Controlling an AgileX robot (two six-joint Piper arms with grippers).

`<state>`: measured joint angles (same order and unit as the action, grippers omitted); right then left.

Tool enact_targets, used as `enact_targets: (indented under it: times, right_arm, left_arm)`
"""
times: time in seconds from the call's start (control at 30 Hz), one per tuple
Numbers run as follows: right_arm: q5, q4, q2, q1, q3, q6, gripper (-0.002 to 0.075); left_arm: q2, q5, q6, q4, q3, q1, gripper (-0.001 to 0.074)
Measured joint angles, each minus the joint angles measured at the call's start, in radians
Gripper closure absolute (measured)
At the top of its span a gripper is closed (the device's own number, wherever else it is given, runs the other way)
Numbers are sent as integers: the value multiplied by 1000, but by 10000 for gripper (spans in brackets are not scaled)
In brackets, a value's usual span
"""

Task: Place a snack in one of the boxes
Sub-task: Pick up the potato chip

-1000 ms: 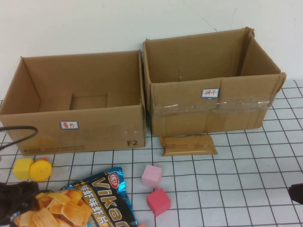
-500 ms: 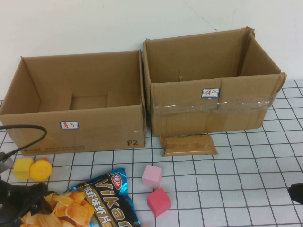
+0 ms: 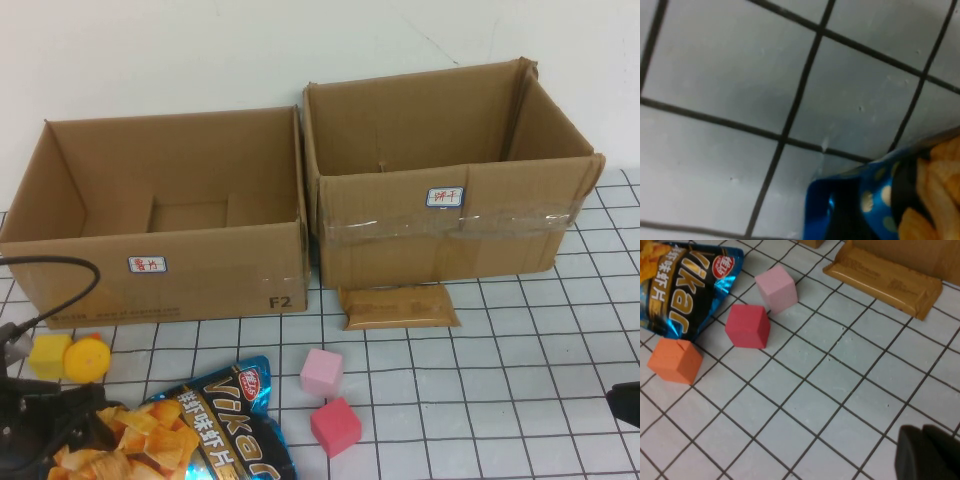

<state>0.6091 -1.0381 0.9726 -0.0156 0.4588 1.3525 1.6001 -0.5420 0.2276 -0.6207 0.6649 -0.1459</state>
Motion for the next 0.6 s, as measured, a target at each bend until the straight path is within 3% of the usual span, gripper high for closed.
enact_targets:
  times: [0.07,0.2,0.43,0.6]
  right_arm:
    - [0,0,0,0,0,0,727]
    - [0,0,0,0,0,2,727]
    - [0,-3,0,0,0,2,727]
    - [0,-5,0,0,0,4,727]
  left_arm:
    - [5,-2,32,-33,2,-2,336]
    - [10,-4,87,-83,2,-2,544]
    - [16,-46,172,-148,3,-2,573]
    - [16,-145,314,-270,-1,-2,669]
